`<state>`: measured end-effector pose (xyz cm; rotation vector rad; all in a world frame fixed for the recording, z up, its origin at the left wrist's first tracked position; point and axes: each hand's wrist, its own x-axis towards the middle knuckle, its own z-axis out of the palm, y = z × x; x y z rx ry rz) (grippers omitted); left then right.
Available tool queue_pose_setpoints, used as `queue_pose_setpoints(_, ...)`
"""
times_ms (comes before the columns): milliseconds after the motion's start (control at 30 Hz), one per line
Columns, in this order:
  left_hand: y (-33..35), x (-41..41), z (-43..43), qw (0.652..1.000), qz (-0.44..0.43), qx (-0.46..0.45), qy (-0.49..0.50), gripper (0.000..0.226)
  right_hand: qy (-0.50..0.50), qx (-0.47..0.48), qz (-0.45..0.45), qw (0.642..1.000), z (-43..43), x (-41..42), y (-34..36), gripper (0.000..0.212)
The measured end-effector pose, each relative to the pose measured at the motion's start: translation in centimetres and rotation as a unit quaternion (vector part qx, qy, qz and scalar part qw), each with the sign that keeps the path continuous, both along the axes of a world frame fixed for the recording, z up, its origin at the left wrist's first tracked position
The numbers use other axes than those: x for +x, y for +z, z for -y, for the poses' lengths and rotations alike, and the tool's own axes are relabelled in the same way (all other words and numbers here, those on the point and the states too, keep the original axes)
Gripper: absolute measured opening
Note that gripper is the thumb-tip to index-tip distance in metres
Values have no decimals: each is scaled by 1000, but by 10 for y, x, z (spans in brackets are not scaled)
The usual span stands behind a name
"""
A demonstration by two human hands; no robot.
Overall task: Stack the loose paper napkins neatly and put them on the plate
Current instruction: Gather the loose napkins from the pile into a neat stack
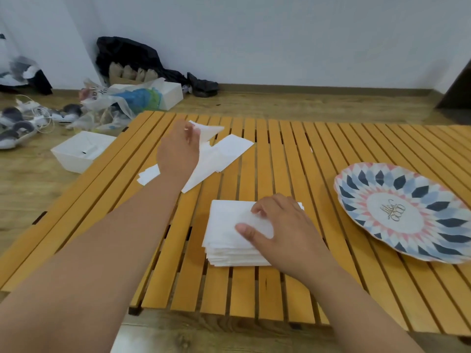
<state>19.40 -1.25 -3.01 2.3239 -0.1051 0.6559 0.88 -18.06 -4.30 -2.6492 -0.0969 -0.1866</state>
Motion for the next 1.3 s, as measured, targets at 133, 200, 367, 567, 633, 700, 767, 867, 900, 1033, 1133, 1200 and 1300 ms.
queue_pose_setpoints(133, 54, -58, 3, 937, -7, -345, -55, 12, -74, 247, 50, 965, 0, 1, 15, 32)
queue_pose_setpoints(200, 71, -96, 6, 853, -48, -510, -98, 9, -93, 432, -2, 897, -3, 0, 27, 31)
queue_pose_setpoints(367, 64, -162, 7, 705, -119, -680, -163, 21, 33, 703, -167, 691, -10, -9, 40, 56)
queue_pose_setpoints(567, 35, -174, 9, 715, -159, -672, -109, 27, 63, 710, -164, 682, -7, -16, 49, 37)
queue_pose_setpoints(633, 34, -173, 11, 716, -161, -671, -106, 27, 48, 697, -163, 697, -3, -16, 47, 45)
queue_pose_setpoints(700, 32, -172, 13, 709, -167, -677, -107, 29, 41, 680, -158, 715, 1, -14, 44, 55)
queue_pose_setpoints(767, 29, -171, 15, 699, -176, -684, -111, 29, 33, 673, -147, 724, 3, -13, 44, 53)
queue_pose_setpoints(867, 25, -169, 14, 693, -203, -677, -144, 30, 4, 641, -116, 758, 7, -11, 42, 31)
queue_pose_setpoints(900, 24, -168, 12, 693, -223, -667, -159, 31, -15, 614, -109, 781, 9, -10, 40, 23)
queue_pose_setpoints(1033, 21, -161, 7, 767, -314, -539, -149, 30, -57, 477, -121, 869, 18, -9, 35, 19)
queue_pose_setpoints(1133, 14, -156, 7, 876, -309, -350, -122, 15, -60, 427, -134, 892, 23, -10, 32, 16)
queue_pose_setpoints(1200, 10, -154, 9, 912, -282, -269, -125, 9, -92, 386, -113, 911, 25, -8, 27, 14)
queue_pose_setpoints(1300, -1, -146, 11, 947, -244, -171, -120, 30, -134, 301, -69, 942, 26, 0, 18, 15)
